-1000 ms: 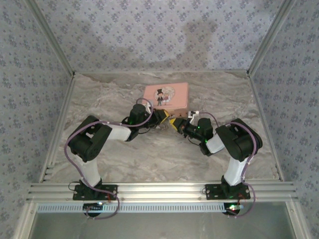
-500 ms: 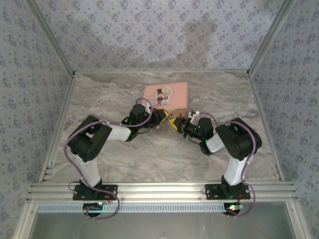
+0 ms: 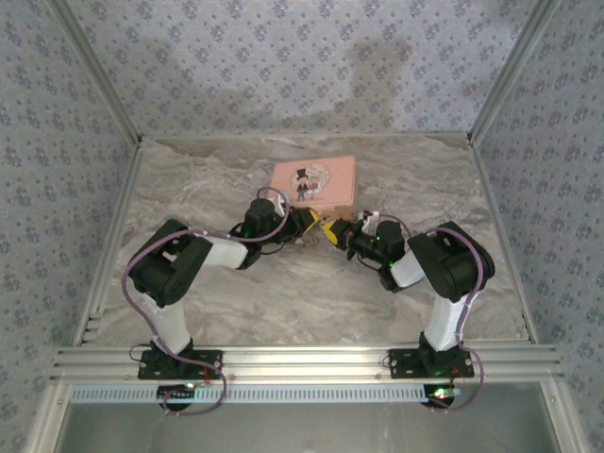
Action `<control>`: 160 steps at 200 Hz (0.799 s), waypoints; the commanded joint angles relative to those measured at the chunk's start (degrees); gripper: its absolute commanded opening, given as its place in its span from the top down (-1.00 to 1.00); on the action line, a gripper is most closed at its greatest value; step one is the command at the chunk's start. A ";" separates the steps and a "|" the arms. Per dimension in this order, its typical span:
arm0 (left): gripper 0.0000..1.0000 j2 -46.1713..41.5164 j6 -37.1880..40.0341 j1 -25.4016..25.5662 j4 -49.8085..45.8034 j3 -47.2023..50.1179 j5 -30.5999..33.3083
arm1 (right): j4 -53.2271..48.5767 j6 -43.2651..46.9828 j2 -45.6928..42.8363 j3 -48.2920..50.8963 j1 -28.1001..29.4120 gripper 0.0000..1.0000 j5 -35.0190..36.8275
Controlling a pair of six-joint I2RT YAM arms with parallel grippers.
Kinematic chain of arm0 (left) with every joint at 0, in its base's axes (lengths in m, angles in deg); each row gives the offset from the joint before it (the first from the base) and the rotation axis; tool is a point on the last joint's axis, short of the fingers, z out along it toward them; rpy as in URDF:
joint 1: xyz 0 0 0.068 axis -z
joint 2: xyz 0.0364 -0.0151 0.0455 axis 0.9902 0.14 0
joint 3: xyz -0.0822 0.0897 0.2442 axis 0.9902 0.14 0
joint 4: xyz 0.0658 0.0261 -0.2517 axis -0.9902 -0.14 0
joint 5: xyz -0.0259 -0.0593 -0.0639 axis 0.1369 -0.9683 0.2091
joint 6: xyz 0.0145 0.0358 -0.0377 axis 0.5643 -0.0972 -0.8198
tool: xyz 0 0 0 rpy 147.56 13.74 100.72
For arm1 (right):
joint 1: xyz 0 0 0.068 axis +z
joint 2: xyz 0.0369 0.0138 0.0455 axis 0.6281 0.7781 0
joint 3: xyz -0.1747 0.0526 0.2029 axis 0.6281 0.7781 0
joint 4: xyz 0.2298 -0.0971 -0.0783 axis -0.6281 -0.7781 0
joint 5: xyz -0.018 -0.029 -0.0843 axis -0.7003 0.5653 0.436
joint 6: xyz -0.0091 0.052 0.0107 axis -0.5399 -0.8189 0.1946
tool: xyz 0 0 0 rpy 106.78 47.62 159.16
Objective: Unlock a padlock with a key
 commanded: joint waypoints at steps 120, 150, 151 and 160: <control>0.94 -0.96 -1.92 3.26 3.41 -0.91 -5.14 | -1.27 2.74 1.81 -4.29 3.20 1.00 4.49; 0.98 -0.42 -1.92 6.45 2.73 -2.07 -6.03 | -1.70 2.70 2.76 -5.35 3.76 1.00 6.27; 0.98 -0.40 -1.92 6.53 2.80 -2.08 -6.03 | -1.78 2.68 2.78 -5.42 3.77 1.00 6.30; 1.00 -0.12 -2.21 7.42 3.11 -2.08 -6.12 | -2.16 2.79 2.79 -5.89 4.25 1.00 6.67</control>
